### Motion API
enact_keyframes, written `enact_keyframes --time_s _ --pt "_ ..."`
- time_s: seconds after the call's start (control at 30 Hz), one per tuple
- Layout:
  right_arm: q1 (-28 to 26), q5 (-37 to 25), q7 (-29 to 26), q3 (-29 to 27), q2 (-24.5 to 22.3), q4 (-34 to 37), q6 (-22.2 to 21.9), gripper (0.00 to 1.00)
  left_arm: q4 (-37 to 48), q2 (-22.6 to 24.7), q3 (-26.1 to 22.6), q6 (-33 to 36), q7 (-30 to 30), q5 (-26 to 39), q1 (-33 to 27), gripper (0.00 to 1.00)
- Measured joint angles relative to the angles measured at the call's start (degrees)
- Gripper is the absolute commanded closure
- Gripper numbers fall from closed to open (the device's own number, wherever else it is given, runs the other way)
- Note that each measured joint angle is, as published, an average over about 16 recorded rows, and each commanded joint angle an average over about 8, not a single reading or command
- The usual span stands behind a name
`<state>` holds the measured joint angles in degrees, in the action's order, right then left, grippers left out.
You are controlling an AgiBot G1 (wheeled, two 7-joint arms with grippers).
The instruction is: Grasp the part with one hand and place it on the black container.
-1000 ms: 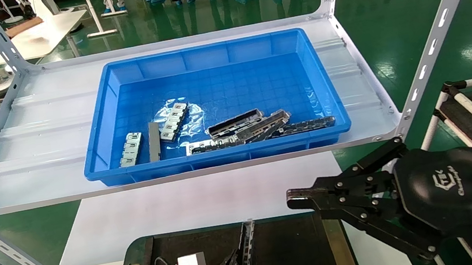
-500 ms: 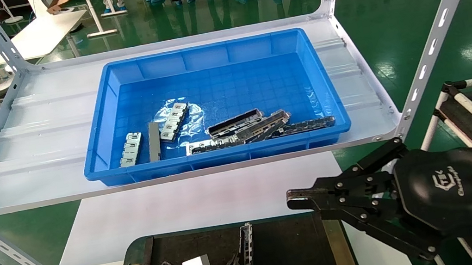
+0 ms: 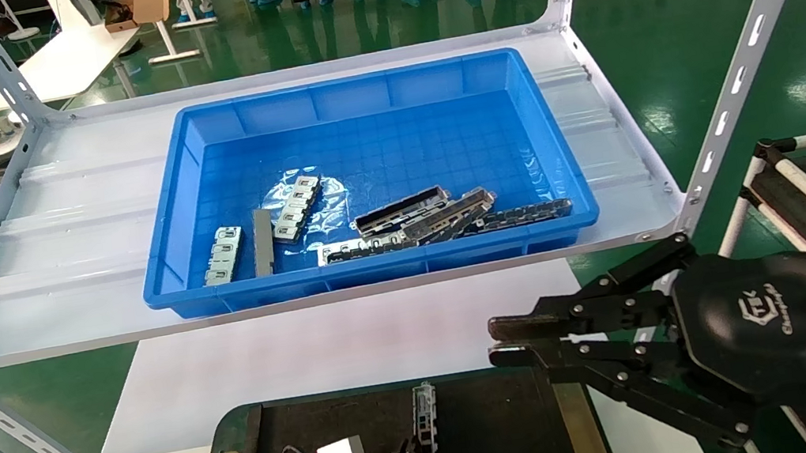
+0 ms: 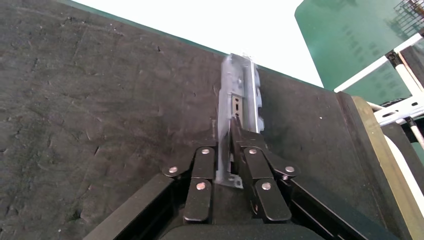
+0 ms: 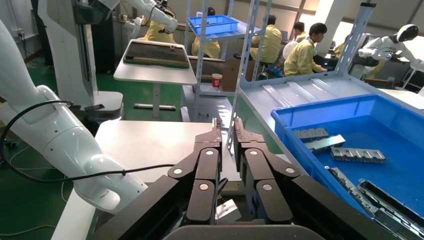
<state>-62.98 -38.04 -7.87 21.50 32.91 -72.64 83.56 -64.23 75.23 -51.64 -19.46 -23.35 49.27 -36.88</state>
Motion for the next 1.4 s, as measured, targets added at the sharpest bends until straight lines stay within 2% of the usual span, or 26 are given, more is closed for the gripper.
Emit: enact_keyframes --time_s 0.4,0.67,1.07,1.4 --pt "0.00 0.00 0.00 0.01 0.00 0.00 0.00 0.00 -3.34 -2.31 -2.61 -0.87 2.60 -4.54 -1.31 0.00" --pt "0.00 0.01 0.00 0.01 0.00 0.00 0.00 0.00 -6.59 -5.91 -3.30 2.63 3.43 -5.01 -2.47 0.00" --pt "0.00 0.01 0.01 0.02 -0.01 0.00 -0.01 0.00 -9.50 -13.25 -2.18 16.01 4.04 -3.67 -4.61 0.00" --pt "-0.01 0.01 0.01 0.02 -0.01 0.00 -0.01 0.00 -10.95 -18.63 2.34 30.18 8.09 -2.27 -4.74 0.00"
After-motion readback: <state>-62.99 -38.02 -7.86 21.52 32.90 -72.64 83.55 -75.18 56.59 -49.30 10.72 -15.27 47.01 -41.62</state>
